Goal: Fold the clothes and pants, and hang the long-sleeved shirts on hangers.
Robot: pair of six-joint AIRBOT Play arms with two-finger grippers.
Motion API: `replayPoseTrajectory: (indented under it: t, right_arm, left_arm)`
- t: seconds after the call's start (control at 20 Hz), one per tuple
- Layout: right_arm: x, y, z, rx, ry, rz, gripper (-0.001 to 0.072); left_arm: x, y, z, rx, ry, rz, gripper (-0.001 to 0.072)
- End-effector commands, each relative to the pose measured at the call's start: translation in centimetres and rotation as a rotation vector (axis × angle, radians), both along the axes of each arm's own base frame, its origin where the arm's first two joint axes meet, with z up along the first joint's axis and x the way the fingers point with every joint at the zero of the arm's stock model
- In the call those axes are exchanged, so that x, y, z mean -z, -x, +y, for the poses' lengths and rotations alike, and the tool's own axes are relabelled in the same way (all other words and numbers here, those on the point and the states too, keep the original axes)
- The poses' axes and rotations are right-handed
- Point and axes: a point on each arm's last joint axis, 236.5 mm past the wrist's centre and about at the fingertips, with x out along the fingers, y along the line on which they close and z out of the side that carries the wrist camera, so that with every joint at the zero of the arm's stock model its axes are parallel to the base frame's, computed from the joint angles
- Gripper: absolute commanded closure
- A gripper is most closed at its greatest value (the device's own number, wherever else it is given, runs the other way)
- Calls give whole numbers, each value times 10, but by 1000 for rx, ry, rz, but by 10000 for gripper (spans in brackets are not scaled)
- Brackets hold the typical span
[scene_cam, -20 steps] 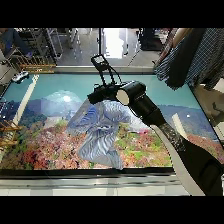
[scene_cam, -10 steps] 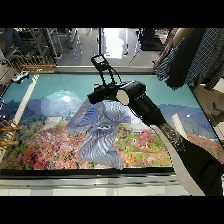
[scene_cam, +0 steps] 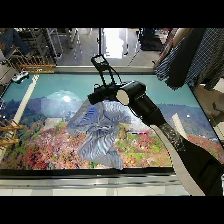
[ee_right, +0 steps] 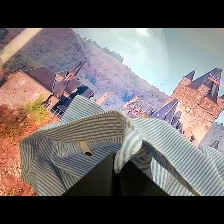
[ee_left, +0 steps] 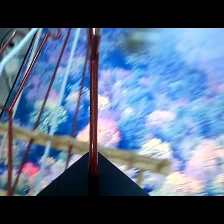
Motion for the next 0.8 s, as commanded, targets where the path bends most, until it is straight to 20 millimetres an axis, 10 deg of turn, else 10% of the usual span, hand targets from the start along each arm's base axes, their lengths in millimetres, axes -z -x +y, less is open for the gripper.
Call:
replayPoseTrajectory:
  t: [0.0,0.15,0.3,0.5,0.75]
  right_arm:
    - [1,0,0,1,2,2,681]
    - [-2,-10,-13,26,41,-37,682]
    - [-3,-33,-48,118,44,-40,682]
    - [-3,-57,-90,208,35,-31,683]
    - [-2,-60,-96,209,50,-37,683]
  left_arm:
    - [-66,-15,-70,144,152,-206,692]
    - [-129,-18,-209,646,419,-399,692]
    - [-142,19,-312,1096,608,-397,692]
    - [-100,40,-368,1289,731,-200,692]
    - [-42,45,-402,1347,826,21,691]
